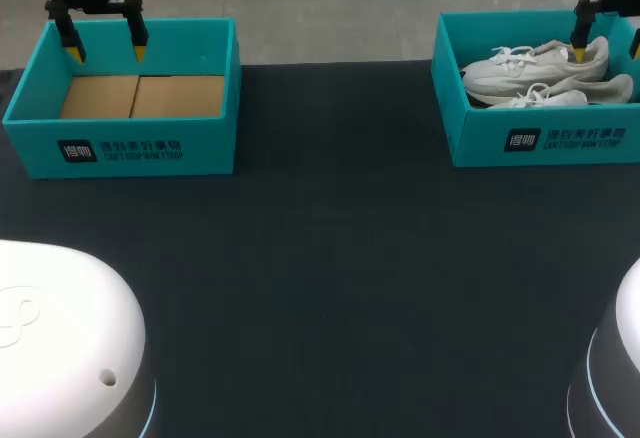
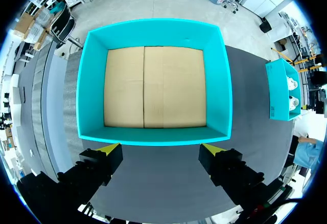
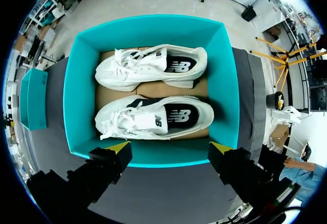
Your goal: Take the shoe out of the shoebox, open the shoe tongue, remove and reinsert the insole, then place the shoe into the shoebox
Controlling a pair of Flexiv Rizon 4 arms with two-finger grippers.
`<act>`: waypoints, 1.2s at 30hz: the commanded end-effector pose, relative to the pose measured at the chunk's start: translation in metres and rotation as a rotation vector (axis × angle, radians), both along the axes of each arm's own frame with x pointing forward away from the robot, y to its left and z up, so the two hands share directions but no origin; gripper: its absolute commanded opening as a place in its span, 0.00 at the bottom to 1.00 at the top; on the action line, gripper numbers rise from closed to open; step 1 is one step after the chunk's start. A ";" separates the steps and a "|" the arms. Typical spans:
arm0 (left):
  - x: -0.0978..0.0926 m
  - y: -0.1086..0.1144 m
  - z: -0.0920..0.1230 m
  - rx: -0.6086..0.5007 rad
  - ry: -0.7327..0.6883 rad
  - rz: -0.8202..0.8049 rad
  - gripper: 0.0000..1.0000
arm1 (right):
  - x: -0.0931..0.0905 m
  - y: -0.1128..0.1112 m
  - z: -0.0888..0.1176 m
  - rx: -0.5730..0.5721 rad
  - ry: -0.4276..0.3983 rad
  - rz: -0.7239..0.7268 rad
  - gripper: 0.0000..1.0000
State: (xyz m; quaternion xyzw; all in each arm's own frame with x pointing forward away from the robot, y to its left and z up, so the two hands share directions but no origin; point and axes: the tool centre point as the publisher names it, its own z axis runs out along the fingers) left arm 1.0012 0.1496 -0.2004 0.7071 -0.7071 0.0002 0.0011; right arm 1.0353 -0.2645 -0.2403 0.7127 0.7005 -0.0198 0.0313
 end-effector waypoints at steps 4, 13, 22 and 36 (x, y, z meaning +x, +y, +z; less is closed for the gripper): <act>0.000 0.000 0.000 0.001 0.000 0.000 1.00 | -0.001 0.000 0.001 -0.002 -0.003 -0.001 1.00; 0.000 0.000 0.000 0.001 0.000 0.000 1.00 | 0.003 -0.009 -0.009 -0.021 -0.005 -0.001 1.00; 0.000 0.000 0.000 0.001 0.000 0.000 1.00 | 0.012 -0.038 -0.027 0.007 -0.039 -0.010 1.00; 0.000 0.000 0.000 0.001 0.000 0.000 1.00 | 0.023 -0.057 -0.069 -0.010 -0.015 -0.028 0.97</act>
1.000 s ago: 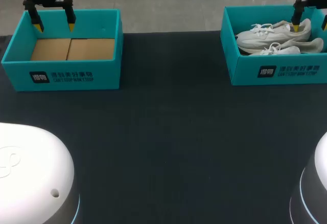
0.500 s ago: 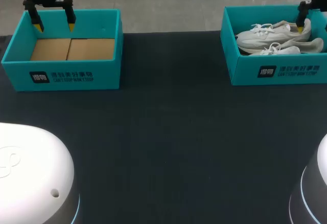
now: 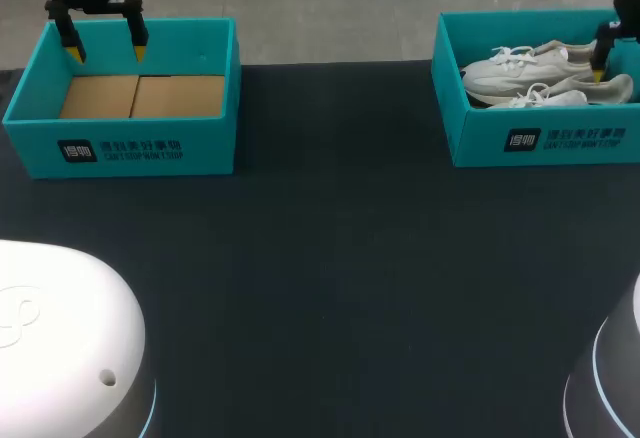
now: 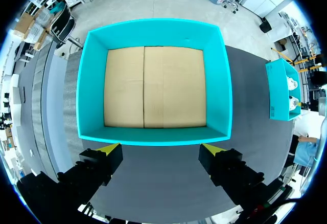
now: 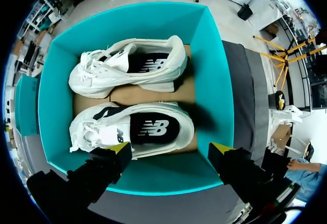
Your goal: Take the shoe out of the shoebox, open the shoe tongue, remove and reinsert the insole, then place the shoe into the shoebox
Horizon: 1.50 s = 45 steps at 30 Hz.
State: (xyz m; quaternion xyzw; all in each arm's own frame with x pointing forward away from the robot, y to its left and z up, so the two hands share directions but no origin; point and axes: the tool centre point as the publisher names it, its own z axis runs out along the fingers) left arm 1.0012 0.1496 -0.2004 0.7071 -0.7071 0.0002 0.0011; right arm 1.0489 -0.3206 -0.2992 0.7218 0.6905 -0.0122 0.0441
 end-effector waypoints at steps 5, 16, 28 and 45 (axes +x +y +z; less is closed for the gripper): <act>0.000 0.000 0.000 0.001 0.000 0.000 1.00 | 0.012 -0.007 -0.022 -0.006 0.020 -0.007 0.94; 0.000 0.000 0.000 0.001 0.000 0.000 1.00 | 0.020 -0.021 -0.036 -0.014 0.027 -0.030 0.69; 0.000 0.000 0.000 0.001 0.000 0.000 1.00 | 0.020 -0.027 -0.057 -0.016 0.052 -0.040 0.62; 0.000 0.000 0.000 0.001 0.000 0.000 1.00 | 0.019 -0.027 -0.077 -0.034 0.087 -0.047 0.38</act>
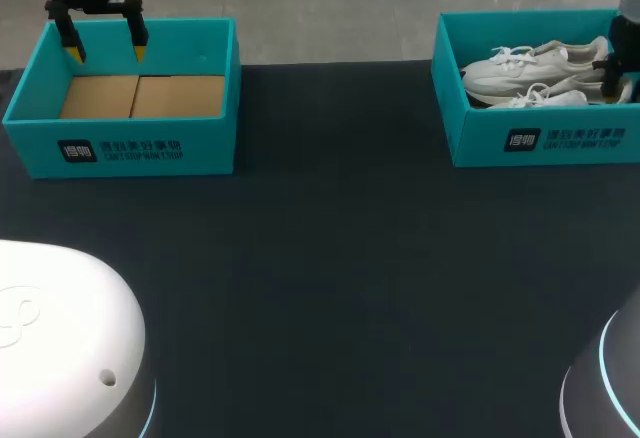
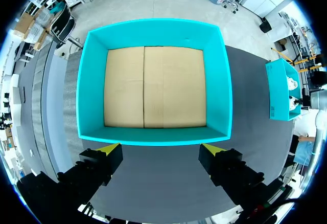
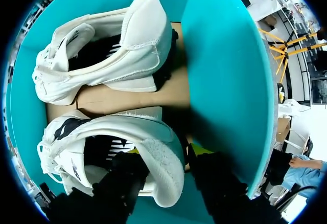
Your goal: Take the shoe out of the shoebox, open the shoe tongue, remove and reinsert the insole, then place the shoe into the shoebox
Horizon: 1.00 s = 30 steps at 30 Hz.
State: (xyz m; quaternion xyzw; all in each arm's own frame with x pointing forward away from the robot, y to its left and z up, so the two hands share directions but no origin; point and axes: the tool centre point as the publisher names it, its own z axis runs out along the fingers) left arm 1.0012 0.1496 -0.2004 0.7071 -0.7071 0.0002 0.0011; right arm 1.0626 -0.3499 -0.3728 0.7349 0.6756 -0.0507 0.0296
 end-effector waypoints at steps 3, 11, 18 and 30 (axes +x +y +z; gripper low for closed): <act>0.000 0.000 0.000 0.001 0.000 0.000 1.00 | 0.004 0.001 -0.006 -0.011 0.017 -0.014 0.25; 0.000 0.000 0.000 0.001 0.000 0.000 1.00 | 0.002 -0.003 -0.012 -0.036 0.023 -0.044 0.00; 0.000 0.000 0.000 0.001 0.000 0.000 1.00 | 0.000 -0.012 0.005 -0.030 0.012 -0.074 0.00; 0.000 0.000 0.000 0.001 0.000 0.000 1.00 | -0.011 -0.016 0.077 -0.027 0.014 -0.094 0.00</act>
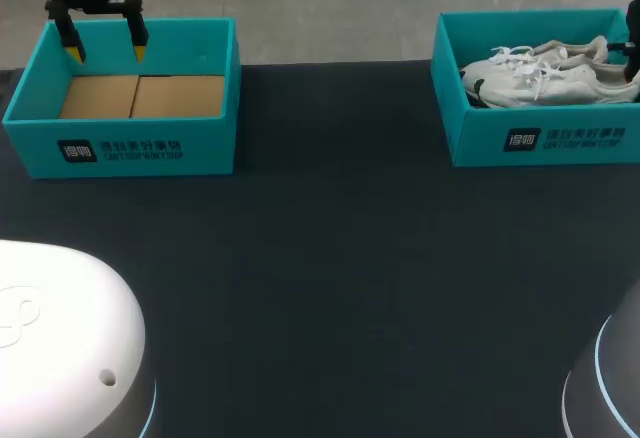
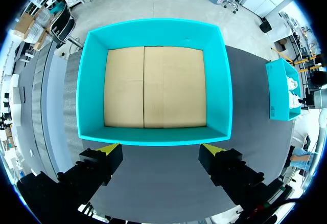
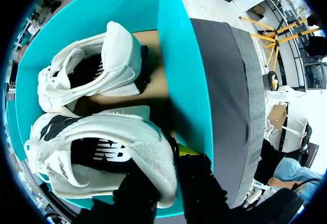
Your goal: Take the shoe out of the shoebox, open the shoe tongue, remove and reinsert the insole, then place the shoe into the shoebox
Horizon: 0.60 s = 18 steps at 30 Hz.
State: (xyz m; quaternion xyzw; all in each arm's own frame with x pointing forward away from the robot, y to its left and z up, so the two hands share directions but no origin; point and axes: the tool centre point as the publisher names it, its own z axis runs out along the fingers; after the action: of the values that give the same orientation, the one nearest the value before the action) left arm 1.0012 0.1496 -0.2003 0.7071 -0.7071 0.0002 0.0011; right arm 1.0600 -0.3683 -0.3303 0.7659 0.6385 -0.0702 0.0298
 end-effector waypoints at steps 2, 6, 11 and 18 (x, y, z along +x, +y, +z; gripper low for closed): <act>0.000 0.000 0.000 0.001 0.000 0.000 1.00 | -0.010 0.004 0.048 -0.010 -0.013 0.011 0.00; 0.000 0.000 0.000 0.001 0.000 0.000 1.00 | -0.014 0.008 0.077 -0.021 -0.026 0.025 0.00; 0.000 0.000 0.000 0.001 0.000 0.000 1.00 | -0.022 0.014 0.114 -0.028 -0.041 0.038 0.00; 0.000 0.000 0.000 0.001 0.000 0.000 1.00 | -0.033 0.024 0.152 -0.037 -0.068 0.047 0.00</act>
State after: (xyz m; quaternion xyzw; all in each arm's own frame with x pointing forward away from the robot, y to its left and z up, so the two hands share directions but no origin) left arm 1.0012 0.1496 -0.2003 0.7071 -0.7072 0.0002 0.0011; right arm 1.0408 -0.3526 -0.2086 0.7528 0.6530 -0.0645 0.0515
